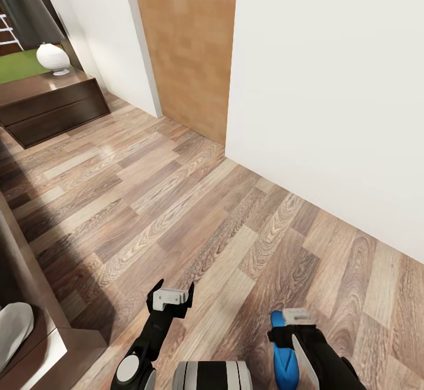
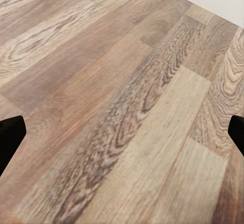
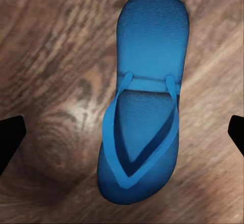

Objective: In the bedroom, move the book from the bed onto either nightstand, and place the two sandals side by side next to the bed.

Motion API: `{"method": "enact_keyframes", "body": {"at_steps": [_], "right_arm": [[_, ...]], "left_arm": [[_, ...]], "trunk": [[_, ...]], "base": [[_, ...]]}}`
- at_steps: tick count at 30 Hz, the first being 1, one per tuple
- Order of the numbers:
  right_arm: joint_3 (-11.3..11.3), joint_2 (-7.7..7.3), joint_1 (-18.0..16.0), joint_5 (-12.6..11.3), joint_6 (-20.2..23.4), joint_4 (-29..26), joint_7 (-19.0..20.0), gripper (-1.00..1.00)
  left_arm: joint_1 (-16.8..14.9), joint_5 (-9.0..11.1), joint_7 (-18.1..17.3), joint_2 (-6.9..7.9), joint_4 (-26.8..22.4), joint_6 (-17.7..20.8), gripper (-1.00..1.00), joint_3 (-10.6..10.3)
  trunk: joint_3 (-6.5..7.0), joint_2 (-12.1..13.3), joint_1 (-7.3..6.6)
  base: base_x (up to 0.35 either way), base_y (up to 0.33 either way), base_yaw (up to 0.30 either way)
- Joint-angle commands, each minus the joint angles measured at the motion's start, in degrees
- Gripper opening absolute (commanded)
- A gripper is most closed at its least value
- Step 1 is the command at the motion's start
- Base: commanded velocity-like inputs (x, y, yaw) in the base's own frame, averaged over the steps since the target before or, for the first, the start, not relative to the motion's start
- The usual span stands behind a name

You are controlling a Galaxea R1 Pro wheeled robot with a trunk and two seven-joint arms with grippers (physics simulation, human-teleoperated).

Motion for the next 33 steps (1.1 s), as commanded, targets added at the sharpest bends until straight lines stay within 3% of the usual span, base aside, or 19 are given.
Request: {"method": "enact_keyframes", "body": {"at_steps": [1, 25, 33], "right_arm": [[0.1, 0.08, 0.0, 0.1, 0.2, -0.1, 0.0, 1.00], [0.2, 0.53, 0.0, 0.1, -0.2, 0.3, 0.1, 1.00], [0.2, 0.53, 0.0, 0.1, -0.2, 0.3, 0.1, 1.00]], "left_arm": [[0.0, 0.0, 0.0, -0.01, 0.0, -0.1, 1.00, 0.0], [0.0, 0.0, 0.0, -0.08, 0.0, -0.1, 1.00, 0.0], [0.0, 0.0, 0.0, -0.09, 0.0, -0.1, 1.00, -0.1]], "trunk": [[-0.04, 0.0, -0.01], [-0.04, 0.0, -0.01], [-1.81, -0.1, 0.20]], "base": [[0.000, 0.000, 0.000], [0.000, 0.000, 0.000], [0.000, 0.000, 0.000]]}}
